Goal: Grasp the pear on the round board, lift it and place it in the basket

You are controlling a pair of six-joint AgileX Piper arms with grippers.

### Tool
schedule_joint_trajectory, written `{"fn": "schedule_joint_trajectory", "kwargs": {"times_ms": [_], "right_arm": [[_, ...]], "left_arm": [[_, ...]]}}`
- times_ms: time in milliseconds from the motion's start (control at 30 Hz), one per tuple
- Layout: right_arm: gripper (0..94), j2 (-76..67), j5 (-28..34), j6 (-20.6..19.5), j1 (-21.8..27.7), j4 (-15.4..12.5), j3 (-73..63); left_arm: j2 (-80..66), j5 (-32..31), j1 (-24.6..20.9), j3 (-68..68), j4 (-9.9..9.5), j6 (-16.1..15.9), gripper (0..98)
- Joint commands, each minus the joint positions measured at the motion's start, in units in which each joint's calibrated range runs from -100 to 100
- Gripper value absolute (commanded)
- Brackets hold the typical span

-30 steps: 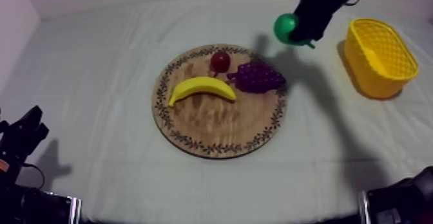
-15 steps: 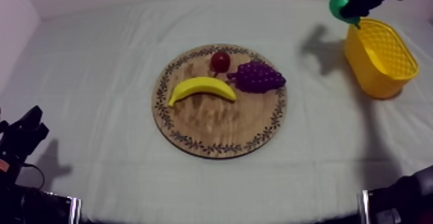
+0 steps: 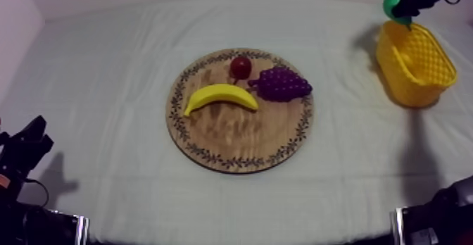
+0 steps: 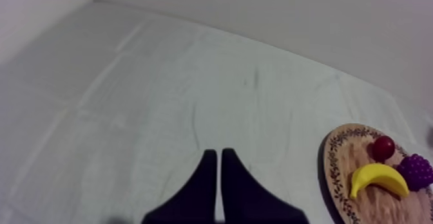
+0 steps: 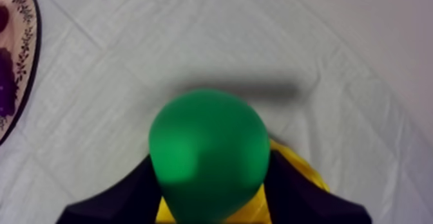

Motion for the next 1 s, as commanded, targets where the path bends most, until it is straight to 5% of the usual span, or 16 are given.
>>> {"fn": "schedule_joint_trajectory", "kwargs": {"times_ms": [0,567,967], "right_arm": [[38.7,0.94,-0.83,-0.1,0.27,0.27,-0.47],[41.9,4.66,-5.03,0.15,2.36,3.45,6.81],[63.9,1.3,-7.14,-1.75,3.0,4.16,9.77]], "left_arm": [[-0.02,0.01,0.0,-0.05,-0.01,0.0,0.1],[-0.02,0.01,0.0,-0.05,-0.01,0.0,0.1],[-0.02,0.01,0.0,-0.05,-0.01,0.0,0.1]]}}
